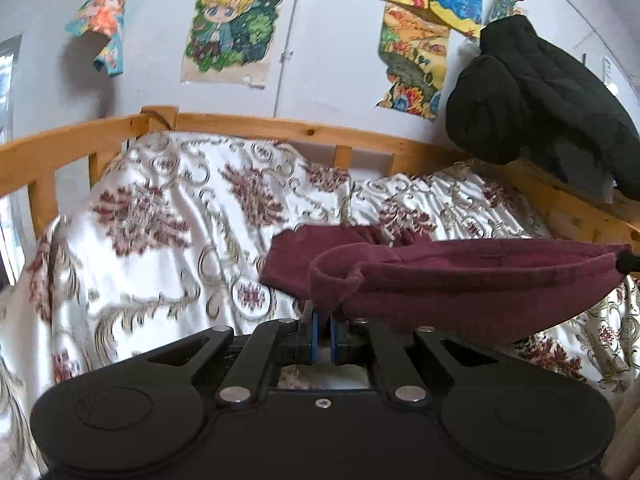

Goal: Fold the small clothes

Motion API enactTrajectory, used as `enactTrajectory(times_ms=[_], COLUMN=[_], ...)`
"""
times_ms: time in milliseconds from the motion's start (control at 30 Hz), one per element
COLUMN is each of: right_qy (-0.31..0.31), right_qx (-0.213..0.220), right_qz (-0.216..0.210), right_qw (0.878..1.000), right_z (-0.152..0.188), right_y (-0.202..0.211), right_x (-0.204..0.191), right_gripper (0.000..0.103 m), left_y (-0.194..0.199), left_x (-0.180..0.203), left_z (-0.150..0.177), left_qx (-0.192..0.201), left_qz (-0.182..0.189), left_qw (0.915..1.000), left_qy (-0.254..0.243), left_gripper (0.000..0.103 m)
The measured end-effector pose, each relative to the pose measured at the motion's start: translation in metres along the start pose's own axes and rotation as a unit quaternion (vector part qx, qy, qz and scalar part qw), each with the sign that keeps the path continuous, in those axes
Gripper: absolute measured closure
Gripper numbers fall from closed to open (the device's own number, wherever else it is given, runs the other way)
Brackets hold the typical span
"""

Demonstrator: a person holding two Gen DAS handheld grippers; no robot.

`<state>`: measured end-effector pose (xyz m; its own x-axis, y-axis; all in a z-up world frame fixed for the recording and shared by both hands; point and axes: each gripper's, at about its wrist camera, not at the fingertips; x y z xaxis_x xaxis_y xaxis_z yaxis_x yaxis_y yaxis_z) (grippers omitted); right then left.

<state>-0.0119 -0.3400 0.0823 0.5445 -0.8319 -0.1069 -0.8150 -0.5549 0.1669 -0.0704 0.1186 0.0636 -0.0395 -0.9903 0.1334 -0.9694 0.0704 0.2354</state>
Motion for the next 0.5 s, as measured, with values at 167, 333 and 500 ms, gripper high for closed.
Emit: enactTrajectory(times_ms=[167,333,500], right_qy=[0.054,0.086,0.100], right_qx=[0.020,0.022,0.003], right_qz=[0.019,0.052,0.088], right_qw=[0.998,0.995,0.991], right_z=[-0.028,-0.054,-0.055], right_y=[-0.034,-0.105,-0.193], right_x=[0.002,0.021,0.055], right_gripper=[0.098,0.098,0.098], left_y=[-0.037,-0.119,-0.231], left_x=[0.010,0.020,0.022], left_z=[-0.048,-0.102,-0.126], left_qx=[0.023,0.012,-0.038], left_qz=[0.006,-0.005,-0.044], left_qw=[0.9982,0.9952,0.9918], left_qy=[-0.055,-0.097,-0.114], left_gripper=[0.098,0.098,0.098])
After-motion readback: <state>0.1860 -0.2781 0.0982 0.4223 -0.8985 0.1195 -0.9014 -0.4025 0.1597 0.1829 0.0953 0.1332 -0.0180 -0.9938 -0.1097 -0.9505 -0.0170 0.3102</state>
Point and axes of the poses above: each gripper's, at about its wrist camera, not at the fingertips, and y roughly against the way its jaws point, x to its right, z to its underside, and after that the axes turned 11 degrees about x, right-handed
